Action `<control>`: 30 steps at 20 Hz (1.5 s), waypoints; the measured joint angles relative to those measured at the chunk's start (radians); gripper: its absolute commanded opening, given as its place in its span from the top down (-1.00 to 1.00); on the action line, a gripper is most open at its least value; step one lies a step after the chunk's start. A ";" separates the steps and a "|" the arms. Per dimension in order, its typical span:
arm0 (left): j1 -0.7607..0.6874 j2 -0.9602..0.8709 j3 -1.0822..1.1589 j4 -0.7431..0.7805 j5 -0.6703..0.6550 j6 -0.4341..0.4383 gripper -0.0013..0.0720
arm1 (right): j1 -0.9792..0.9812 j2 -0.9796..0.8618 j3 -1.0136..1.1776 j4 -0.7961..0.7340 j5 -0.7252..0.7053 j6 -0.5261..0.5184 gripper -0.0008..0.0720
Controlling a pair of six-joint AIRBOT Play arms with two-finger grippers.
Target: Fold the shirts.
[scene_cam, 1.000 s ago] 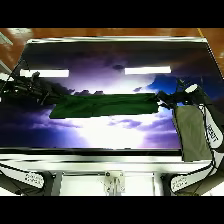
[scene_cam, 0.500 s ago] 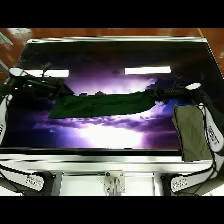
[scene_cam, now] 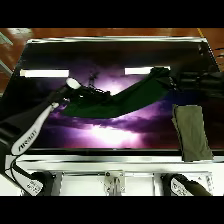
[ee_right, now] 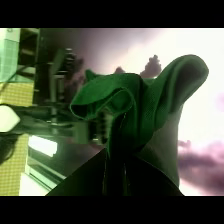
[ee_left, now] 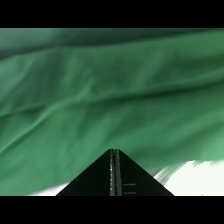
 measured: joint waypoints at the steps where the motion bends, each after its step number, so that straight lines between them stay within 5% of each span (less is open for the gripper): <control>1: -0.046 -0.018 0.000 -0.034 0.044 -0.002 0.86 | 0.000 0.042 0.000 -0.018 0.017 0.034 0.82; 6: -0.198 -0.106 0.010 -0.272 0.214 0.054 0.86 | 0.000 0.166 0.000 -0.066 0.087 0.146 0.82; 10: -0.190 -0.116 0.019 -0.379 0.217 0.156 0.86 | 0.021 0.175 0.000 -0.114 0.090 0.176 0.82; 15: 0.018 0.026 0.021 -0.195 0.122 0.147 0.86 | 0.217 0.075 0.000 -0.220 -0.054 0.187 0.82; 22: 0.483 0.372 0.022 0.027 -0.058 0.084 0.86 | 0.635 -0.270 0.004 -0.103 -0.549 0.183 0.81; 23: 0.541 0.415 0.022 0.035 -0.084 0.084 0.86 | 0.682 -0.332 0.013 -0.056 -0.610 0.176 0.75; 24: 0.593 0.449 0.022 0.045 -0.112 0.082 0.86 | 0.719 -0.387 0.026 -0.015 -0.653 0.170 0.29; 25: 0.639 0.482 0.022 0.054 -0.142 0.079 0.86 | 0.754 -0.443 0.045 0.031 -0.690 0.164 -0.43; 26: 0.672 0.505 0.022 0.055 -0.170 0.078 0.86 | 0.782 -0.492 0.068 0.071 -0.718 0.158 -0.65; 30: 0.735 0.553 0.016 0.066 -0.257 0.080 0.86 | 0.813 -0.592 0.132 0.169 -0.777 0.141 -0.65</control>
